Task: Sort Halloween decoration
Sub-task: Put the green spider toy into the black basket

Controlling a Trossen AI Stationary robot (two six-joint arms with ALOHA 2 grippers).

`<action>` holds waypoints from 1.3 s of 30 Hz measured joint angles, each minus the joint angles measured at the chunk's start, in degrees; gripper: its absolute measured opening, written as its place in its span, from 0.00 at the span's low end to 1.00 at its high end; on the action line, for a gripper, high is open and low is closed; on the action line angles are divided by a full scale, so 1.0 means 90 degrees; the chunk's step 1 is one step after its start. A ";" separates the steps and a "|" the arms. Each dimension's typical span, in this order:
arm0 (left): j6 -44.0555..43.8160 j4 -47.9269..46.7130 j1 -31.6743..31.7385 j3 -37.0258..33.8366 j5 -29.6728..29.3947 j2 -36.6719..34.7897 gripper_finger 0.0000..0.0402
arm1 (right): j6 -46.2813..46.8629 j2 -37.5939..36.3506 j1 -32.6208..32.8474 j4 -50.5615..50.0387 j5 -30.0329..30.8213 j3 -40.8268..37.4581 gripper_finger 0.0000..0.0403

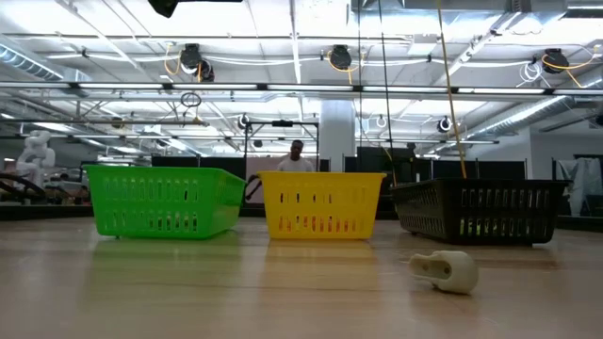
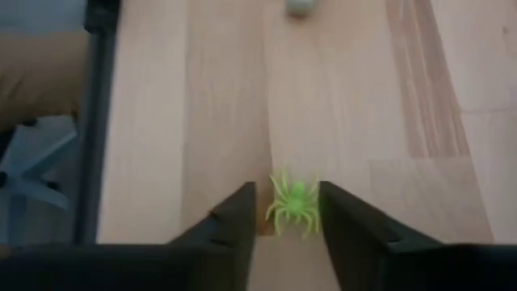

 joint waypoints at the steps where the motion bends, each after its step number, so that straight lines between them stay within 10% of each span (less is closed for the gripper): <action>1: 0.0000 0.0000 0.0000 0.0000 0.0000 0.0000 0.46 | 0.0020 0.0049 0.0000 -0.0017 -0.0003 0.0000 0.35; 11: 0.0000 0.0002 0.0000 0.0000 -0.0002 0.0000 0.46 | 0.0097 0.0364 -0.0005 -0.0061 0.0044 0.0015 0.57; 39: 0.0005 0.0002 0.0000 0.0000 -0.0002 0.0000 0.46 | 0.0358 0.0382 -0.0017 -0.0180 0.0051 0.0007 0.13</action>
